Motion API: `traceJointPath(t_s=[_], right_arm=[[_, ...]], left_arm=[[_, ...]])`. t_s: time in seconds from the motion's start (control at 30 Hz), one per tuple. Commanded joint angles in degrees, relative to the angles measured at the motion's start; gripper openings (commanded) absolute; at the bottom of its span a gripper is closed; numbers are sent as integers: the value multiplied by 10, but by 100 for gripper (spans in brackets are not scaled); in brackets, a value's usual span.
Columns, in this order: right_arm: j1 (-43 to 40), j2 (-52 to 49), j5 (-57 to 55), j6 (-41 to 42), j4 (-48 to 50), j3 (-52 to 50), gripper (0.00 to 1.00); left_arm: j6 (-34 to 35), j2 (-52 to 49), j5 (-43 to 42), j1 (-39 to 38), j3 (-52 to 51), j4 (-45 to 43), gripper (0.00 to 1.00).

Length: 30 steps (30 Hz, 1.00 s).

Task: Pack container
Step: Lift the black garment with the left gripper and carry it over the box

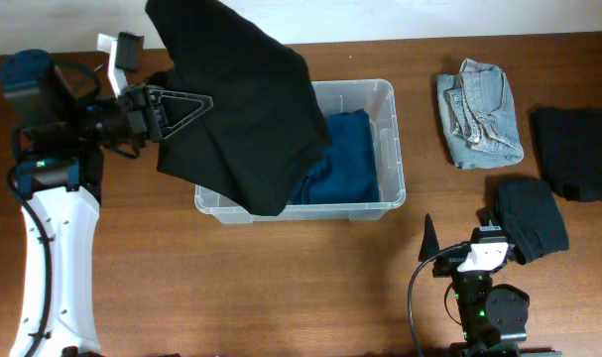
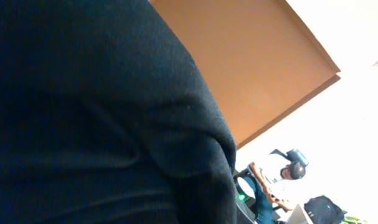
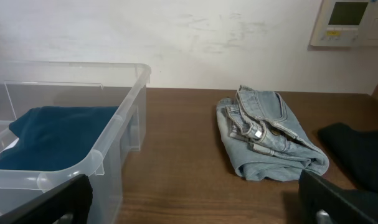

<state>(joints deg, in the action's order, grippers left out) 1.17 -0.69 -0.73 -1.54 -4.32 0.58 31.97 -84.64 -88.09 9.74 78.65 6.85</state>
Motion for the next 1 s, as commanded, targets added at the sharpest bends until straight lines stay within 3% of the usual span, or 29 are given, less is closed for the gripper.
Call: traceJointPath(t_s=[0.0,0.3,0.67,0.97], right_arm=[[4,5,1,0,-4,-3,98],[4,5,1,0,-4,-3,98],[4,5,1,0,-4,-3,98],[4,5,1,0,-4,-3,98]], left_arm=[[-18,17,-21,-12,14,-5,1],[-19,0,-20,-61,13,7,1],[-20,-113,-20,-83,13,6,1],[-20,-160,-20,-84,13,-47,4]])
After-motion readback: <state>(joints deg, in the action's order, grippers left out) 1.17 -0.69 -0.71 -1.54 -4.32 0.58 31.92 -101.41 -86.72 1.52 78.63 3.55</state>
